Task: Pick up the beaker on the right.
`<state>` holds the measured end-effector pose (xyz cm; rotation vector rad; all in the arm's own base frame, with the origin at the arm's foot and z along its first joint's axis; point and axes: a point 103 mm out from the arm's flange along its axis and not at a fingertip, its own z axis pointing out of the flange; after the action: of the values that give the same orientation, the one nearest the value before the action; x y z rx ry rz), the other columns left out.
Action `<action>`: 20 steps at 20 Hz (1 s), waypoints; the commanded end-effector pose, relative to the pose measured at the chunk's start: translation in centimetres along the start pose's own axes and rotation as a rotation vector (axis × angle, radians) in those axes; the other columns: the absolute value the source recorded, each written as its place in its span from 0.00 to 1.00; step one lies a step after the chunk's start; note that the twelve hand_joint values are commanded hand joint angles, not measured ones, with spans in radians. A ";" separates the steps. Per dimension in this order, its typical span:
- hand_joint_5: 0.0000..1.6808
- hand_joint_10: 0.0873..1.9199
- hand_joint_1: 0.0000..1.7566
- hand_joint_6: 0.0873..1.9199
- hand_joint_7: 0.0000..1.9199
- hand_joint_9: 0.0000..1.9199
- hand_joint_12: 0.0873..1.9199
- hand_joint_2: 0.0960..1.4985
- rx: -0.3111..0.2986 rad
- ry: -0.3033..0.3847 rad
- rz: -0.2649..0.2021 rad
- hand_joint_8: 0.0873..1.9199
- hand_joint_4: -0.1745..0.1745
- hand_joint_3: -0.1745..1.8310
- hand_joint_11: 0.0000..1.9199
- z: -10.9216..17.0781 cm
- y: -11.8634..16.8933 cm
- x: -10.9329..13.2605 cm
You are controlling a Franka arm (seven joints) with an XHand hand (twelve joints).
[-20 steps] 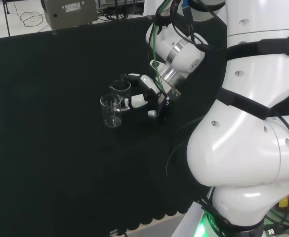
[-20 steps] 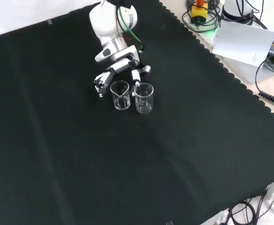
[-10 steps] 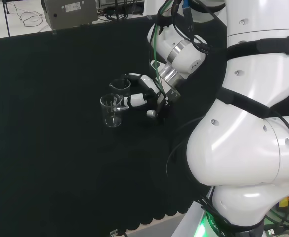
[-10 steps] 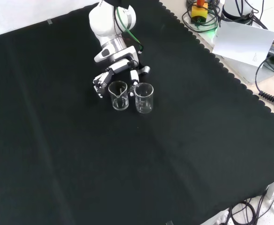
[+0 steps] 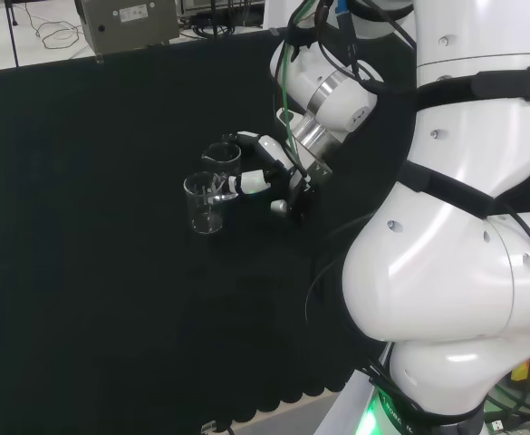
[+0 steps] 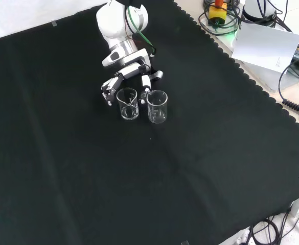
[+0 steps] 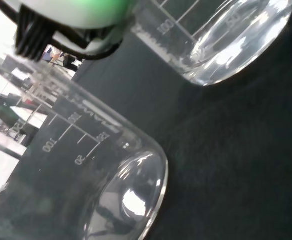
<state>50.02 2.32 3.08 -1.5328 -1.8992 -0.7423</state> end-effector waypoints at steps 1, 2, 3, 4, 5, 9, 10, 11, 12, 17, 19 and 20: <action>0.24 0.32 0.48 0.20 0.22 0.28 0.72 0.31 0.024 0.021 -0.013 0.40 0.26 0.35 0.05 1.0 0.3 0.5; 0.24 0.32 0.48 0.20 0.22 0.28 0.72 0.31 0.022 0.027 -0.007 0.40 0.25 0.35 0.05 1.1 0.3 0.5; 0.24 0.32 0.48 0.20 0.22 0.28 0.72 0.31 0.018 0.037 -0.002 0.40 0.25 0.35 0.05 1.2 0.3 0.4; 0.23 0.32 0.48 0.20 0.22 0.28 0.72 0.31 0.016 0.047 0.001 0.40 0.25 0.35 0.05 1.3 0.4 0.4; 0.23 0.32 0.48 0.20 0.22 0.28 0.72 0.31 0.014 0.051 0.001 0.40 0.25 0.35 0.05 1.2 0.4 0.3; 0.23 0.32 0.48 0.20 0.22 0.29 0.72 0.31 -0.002 0.081 0.004 0.40 0.25 0.35 0.06 1.0 0.6 0.2; 0.24 0.32 0.48 0.20 0.22 0.29 0.72 0.31 -0.005 0.088 0.005 0.40 0.25 0.35 0.06 1.0 0.6 0.2; 0.24 0.32 0.48 0.21 0.23 0.30 0.72 0.31 -0.003 0.089 0.002 0.40 0.25 0.35 0.06 1.0 0.7 0.2; 0.24 0.32 0.48 0.21 0.23 0.30 0.72 0.31 -0.002 0.091 0.002 0.40 0.25 0.35 0.07 1.0 0.8 0.2; 0.26 0.30 0.51 0.27 0.27 0.34 0.71 0.31 0.010 0.085 0.022 0.38 0.27 0.35 0.09 1.0 0.9 0.0; 0.34 0.28 0.56 0.35 0.32 0.38 0.70 0.31 0.011 0.081 0.043 0.37 0.30 0.38 0.12 1.0 1.2 0.1; 0.41 0.27 0.59 0.39 0.36 0.41 0.69 0.31 0.012 0.072 0.049 0.36 0.32 0.39 0.14 1.0 1.3 0.1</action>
<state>50.82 3.24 2.56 -1.4900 -1.8200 -0.7822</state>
